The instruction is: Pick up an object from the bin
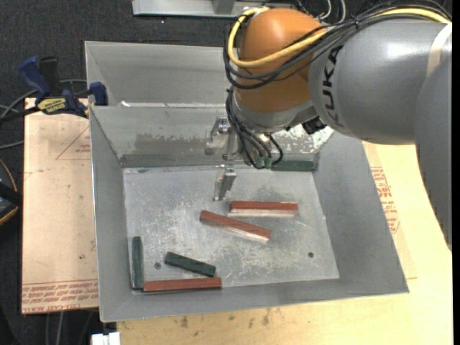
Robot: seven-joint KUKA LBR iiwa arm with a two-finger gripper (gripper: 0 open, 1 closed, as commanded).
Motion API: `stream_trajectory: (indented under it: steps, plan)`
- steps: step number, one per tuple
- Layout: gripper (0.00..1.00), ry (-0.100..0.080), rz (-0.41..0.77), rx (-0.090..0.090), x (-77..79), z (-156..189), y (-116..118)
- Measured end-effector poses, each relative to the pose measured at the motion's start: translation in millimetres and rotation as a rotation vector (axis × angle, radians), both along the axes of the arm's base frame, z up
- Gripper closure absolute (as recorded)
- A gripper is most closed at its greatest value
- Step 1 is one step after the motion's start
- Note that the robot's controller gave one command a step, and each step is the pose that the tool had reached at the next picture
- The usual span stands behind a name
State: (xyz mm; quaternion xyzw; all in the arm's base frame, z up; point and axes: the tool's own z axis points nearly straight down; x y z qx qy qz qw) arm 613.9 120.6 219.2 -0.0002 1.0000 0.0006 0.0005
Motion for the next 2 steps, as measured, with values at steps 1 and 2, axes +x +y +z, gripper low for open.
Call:
stream_trajectory:
  steps: [1,2]
  plan:
    - [0.0,-0.003,0.087,0.0,-23.2,-67,-64]
    - [0.0,0.005,-0.011,-0.002,-28.5,-111,-105]
